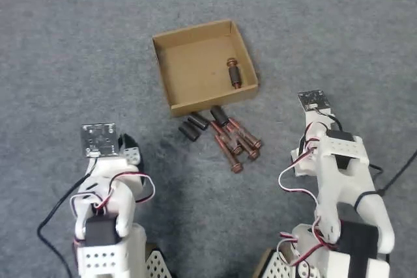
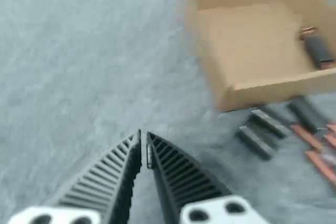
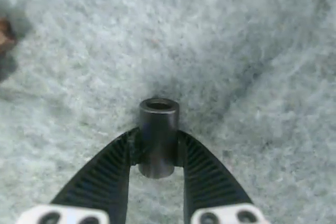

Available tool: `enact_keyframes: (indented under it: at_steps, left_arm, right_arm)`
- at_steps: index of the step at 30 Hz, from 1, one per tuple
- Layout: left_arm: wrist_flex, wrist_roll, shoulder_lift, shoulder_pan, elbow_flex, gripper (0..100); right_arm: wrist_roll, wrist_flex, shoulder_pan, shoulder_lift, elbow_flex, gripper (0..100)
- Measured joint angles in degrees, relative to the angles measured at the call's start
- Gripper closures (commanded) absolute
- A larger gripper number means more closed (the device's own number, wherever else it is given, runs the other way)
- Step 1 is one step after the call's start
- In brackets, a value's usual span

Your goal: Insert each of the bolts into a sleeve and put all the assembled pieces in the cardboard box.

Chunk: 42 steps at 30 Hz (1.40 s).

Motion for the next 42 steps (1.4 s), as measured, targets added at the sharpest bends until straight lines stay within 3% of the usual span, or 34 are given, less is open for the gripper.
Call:
enact_keyframes:
  at_steps: [5,14,19,24,26,35,42]
  left_arm:
    - [2.20,-0.26,3.16,7.47,-8.26,99]
    - [2.29,-0.18,28.40,17.67,-29.89,99]
    - [-1.41,-0.09,44.22,25.58,-34.99,99]
    - [-9.14,1.41,60.48,32.09,-35.25,85]
    - [-10.90,-2.29,65.05,34.46,-35.25,82]
    - [-11.16,-24.09,71.82,40.35,-35.25,87]
    - [-14.59,-22.77,82.99,41.05,-39.82,87]
  right_arm:
    - [0.00,-0.97,0.00,0.00,0.79,99.1]
    - [0.00,-0.97,0.00,-0.09,0.88,99.1]
    - [0.00,-0.97,0.00,-0.09,0.88,99.1]
    - [0.00,-1.58,0.00,-0.09,0.88,99.1]
    - [0.00,-1.67,0.00,-0.09,0.88,99.1]
    - [0.44,-1.93,0.00,-0.09,0.88,99.1]
    - [0.70,-1.93,0.00,-0.09,0.88,99.1]
